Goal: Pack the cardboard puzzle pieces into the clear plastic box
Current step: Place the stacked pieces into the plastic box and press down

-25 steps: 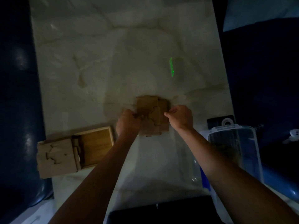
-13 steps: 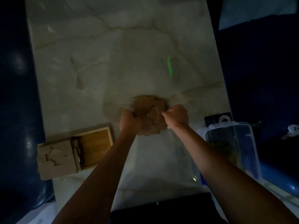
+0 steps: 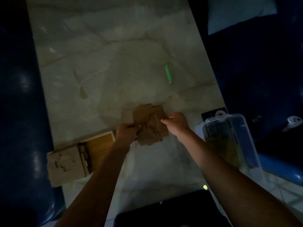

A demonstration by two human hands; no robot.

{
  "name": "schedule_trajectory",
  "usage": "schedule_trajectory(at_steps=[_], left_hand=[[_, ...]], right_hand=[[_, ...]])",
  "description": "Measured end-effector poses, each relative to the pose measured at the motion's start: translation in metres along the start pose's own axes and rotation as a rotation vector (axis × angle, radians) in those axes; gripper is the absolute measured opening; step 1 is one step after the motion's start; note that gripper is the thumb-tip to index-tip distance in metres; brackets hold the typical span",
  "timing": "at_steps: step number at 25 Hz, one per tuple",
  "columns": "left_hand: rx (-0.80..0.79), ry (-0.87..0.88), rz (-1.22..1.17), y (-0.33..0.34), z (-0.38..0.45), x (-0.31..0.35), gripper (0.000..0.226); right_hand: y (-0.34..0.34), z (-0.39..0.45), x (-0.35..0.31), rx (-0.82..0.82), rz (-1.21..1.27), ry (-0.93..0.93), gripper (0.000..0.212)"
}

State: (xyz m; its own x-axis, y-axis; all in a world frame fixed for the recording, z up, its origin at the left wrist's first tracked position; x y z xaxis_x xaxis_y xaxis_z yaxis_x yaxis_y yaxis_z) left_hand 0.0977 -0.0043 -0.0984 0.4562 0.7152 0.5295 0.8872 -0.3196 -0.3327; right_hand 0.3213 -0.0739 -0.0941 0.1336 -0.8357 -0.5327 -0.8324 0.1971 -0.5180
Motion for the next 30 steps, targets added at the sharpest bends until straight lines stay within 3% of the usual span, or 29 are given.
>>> schedule_trajectory(at_steps=[8, 15, 21, 30], left_hand=[[-0.167, 0.105, 0.059, 0.002, -0.047, 0.005, 0.005], [-0.257, 0.234, 0.235, 0.069, -0.123, 0.010, 0.014], [-0.197, 0.393, 0.426, 0.142, -0.167, 0.006, 0.015], [-0.115, 0.436, 0.687, 0.217, -0.186, -0.017, 0.031]], right_hand=[[-0.042, -0.063, 0.010, 0.163, 0.085, -0.107, 0.022], [-0.126, -0.121, 0.075, 0.302, 0.200, -0.035, 0.025], [-0.188, -0.132, 0.152, 0.378, 0.159, 0.053, 0.027], [-0.239, -0.121, 0.194, 0.489, 0.037, -0.010, 0.028]])
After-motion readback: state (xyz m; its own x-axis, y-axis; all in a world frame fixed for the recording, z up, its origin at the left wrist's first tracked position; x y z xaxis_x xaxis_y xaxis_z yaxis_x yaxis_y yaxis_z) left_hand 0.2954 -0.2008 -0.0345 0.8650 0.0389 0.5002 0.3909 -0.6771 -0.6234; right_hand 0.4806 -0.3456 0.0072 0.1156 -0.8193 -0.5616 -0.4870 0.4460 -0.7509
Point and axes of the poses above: each hand's wrist, its own z-axis towards the middle knuckle, its own y-axis out of the palm, x = y × z, the point moved 10 cm from there along z, towards the middle knuckle, and after that the axes turned 5 degrees about x, right-handed, at the moved point
